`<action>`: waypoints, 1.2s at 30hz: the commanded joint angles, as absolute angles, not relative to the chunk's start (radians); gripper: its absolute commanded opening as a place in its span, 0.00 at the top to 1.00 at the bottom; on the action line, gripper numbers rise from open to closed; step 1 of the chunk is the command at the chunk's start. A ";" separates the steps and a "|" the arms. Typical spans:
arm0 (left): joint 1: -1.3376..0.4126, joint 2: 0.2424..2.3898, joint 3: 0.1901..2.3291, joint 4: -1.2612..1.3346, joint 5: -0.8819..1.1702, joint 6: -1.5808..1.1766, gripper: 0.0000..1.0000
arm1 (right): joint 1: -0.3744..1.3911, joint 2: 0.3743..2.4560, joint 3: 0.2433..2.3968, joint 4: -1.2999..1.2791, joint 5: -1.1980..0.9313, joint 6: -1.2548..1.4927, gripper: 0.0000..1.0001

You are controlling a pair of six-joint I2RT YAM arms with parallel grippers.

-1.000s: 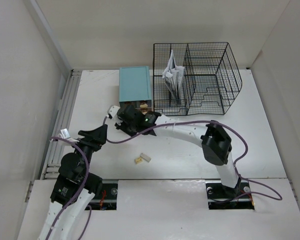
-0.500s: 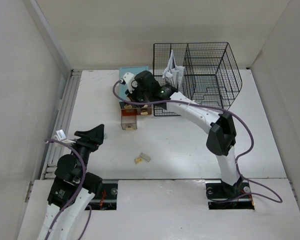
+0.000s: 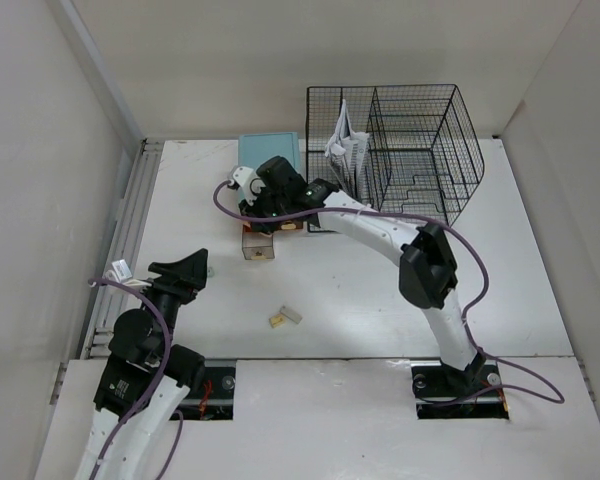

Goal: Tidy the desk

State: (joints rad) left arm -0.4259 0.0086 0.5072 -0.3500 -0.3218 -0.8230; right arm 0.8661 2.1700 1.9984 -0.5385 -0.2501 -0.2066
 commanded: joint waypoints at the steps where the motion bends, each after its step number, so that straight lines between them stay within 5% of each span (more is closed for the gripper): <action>1: -0.428 -0.163 0.545 -0.322 -0.321 -0.805 0.31 | 0.861 2.212 2.043 -0.497 -0.281 -0.207 1.00; 15: -0.428 -0.172 0.545 -0.341 -0.321 -0.805 0.30 | 0.861 2.301 2.120 -0.515 -0.233 -0.198 1.00; 16: -0.428 -0.172 0.545 -0.341 -0.321 -0.805 0.30 | 0.861 2.301 2.120 -0.515 -0.233 -0.198 0.96; 17: -0.428 -0.172 0.545 -0.341 -0.321 -0.805 0.30 | 0.861 2.301 2.120 -0.515 -0.233 -0.198 0.77; 20: -0.428 -0.172 0.545 -0.341 -0.321 -0.805 0.30 | 0.861 2.280 2.109 -0.525 -0.233 -0.198 0.55; 26: -0.428 -0.172 0.545 -0.331 -0.321 -0.796 0.30 | 0.883 2.178 2.060 -0.515 -0.202 -0.230 0.44; 28: -0.428 -0.172 0.554 -0.321 -0.321 -0.796 0.34 | 0.884 2.145 2.037 -0.506 -0.224 -0.242 0.45; 33: -0.428 -0.172 0.641 -0.215 -0.258 -0.700 0.68 | 0.884 2.123 2.051 -0.506 -0.547 -0.308 0.48; 36: -0.428 -0.163 0.718 -0.145 -0.177 -0.617 0.73 | 0.884 2.245 2.190 -0.567 -0.728 -0.347 0.45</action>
State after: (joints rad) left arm -0.4255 0.0090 0.6296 -0.3035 -0.2653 -0.7204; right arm 0.8730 2.1727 2.0865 -0.5556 -0.4808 -0.2924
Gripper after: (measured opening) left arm 0.284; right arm 0.542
